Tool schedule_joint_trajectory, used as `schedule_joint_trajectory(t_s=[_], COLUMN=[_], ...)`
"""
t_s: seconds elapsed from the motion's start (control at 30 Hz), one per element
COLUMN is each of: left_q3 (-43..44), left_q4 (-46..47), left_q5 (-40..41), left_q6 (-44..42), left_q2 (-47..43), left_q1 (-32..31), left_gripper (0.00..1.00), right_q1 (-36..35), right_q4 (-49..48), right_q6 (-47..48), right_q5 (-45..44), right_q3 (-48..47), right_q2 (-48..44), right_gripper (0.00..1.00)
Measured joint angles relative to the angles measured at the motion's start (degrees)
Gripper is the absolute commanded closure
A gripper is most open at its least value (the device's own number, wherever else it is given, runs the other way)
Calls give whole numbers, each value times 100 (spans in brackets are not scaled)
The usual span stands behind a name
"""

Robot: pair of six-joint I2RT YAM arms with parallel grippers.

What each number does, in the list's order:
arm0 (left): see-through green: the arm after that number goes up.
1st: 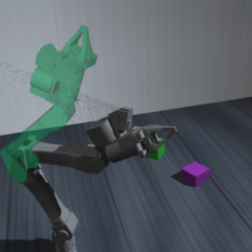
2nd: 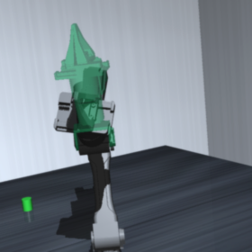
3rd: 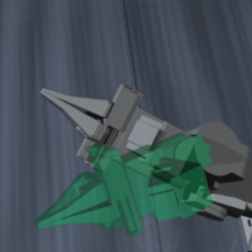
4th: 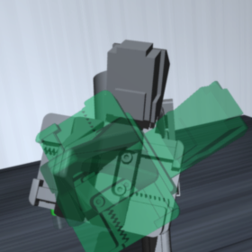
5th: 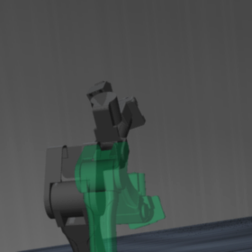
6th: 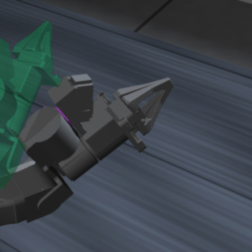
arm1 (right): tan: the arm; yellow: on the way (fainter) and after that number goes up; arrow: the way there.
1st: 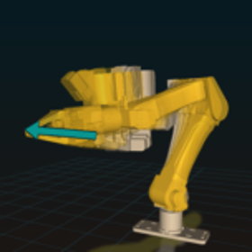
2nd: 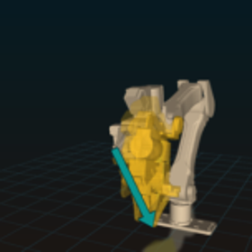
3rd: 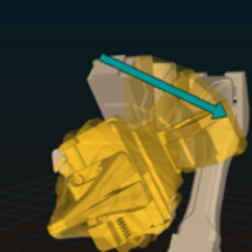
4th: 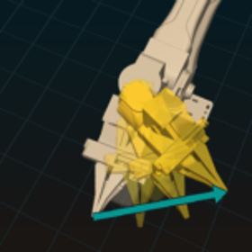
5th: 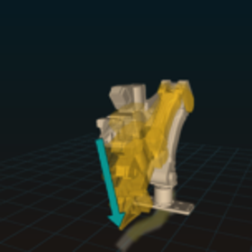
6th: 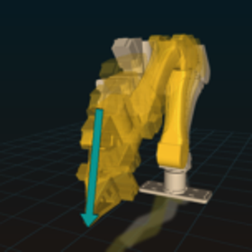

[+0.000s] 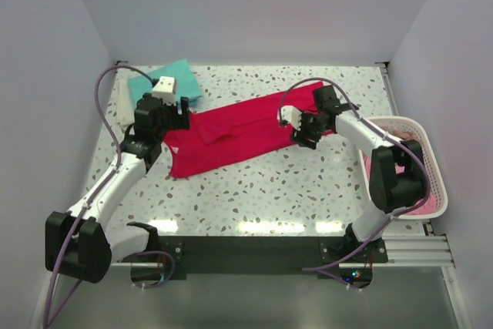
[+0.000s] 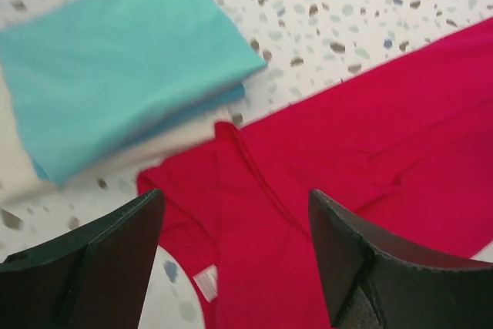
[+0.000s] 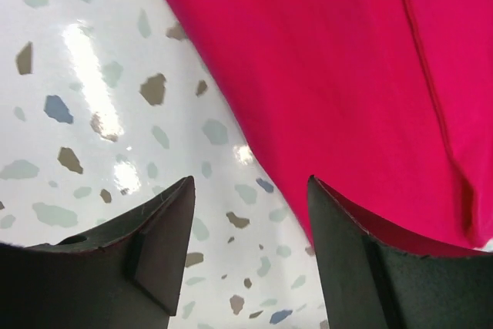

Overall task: Fold and stack the t-shirts
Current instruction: Fold the tshirt

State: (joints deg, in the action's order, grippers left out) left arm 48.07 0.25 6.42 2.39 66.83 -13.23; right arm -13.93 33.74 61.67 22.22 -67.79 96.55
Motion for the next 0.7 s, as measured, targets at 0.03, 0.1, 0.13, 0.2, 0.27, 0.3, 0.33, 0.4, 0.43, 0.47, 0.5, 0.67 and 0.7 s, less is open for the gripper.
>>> schedule_joint_trajectory(t_s=[0.03, 0.1, 0.13, 0.2, 0.27, 0.3, 0.33, 0.4, 0.43, 0.47, 0.5, 0.67, 0.7], left_q3=[-181, -487, -599, -728, -817, -861, -890, -933, -946, -957, -977, -1185, -1259], left_q4=[-31, -127, -186, -267, -278, -280, -293, -293, -293, -293, -293, -297, -297], left_q5=[-83, -247, -321, -431, -520, -542, -566, -586, -599, -603, -603, -586, -581], left_q6=[321, 914, 1156, 1561, 1919, 2074, 2190, 2400, 2498, 2562, 2645, 3075, 3161], left_q2=[-2, 129, 243, 485, 739, 828, 903, 1034, 1097, 1145, 1211, 1519, 1554], left_q1=[35, 94, 114, 131, 151, 164, 179, 205, 223, 232, 243, 323, 339], left_gripper=[23, 27, 28, 31, 35, 36, 36, 41, 43, 44, 46, 55, 57], right_q1=[-101, -385, -540, -804, -1049, -1130, -1182, -1222, -1222, -1222, -1222, -1228, -1231], right_q4=[2, -26, -61, -136, -197, -219, -247, -310, -330, -345, -378, -557, -573], right_q6=[81, 184, 208, 221, 221, 221, 219, 219, 221, 221, 223, 223, 221], right_q5=[31, 17, 4, -24, -63, -98, -162, -254, -323, -358, -393, -634, -647], right_q3=[4, 4, 4, 0, -15, -33, -50, -66, -74, -76, -76, -164, -177], right_q2=[11, 50, 81, 181, 345, 439, 531, 704, 774, 831, 905, 1078, 1095], right_gripper=[38, 39, 39, 40, 40, 40, 40, 41, 41, 41, 43, 47, 49])
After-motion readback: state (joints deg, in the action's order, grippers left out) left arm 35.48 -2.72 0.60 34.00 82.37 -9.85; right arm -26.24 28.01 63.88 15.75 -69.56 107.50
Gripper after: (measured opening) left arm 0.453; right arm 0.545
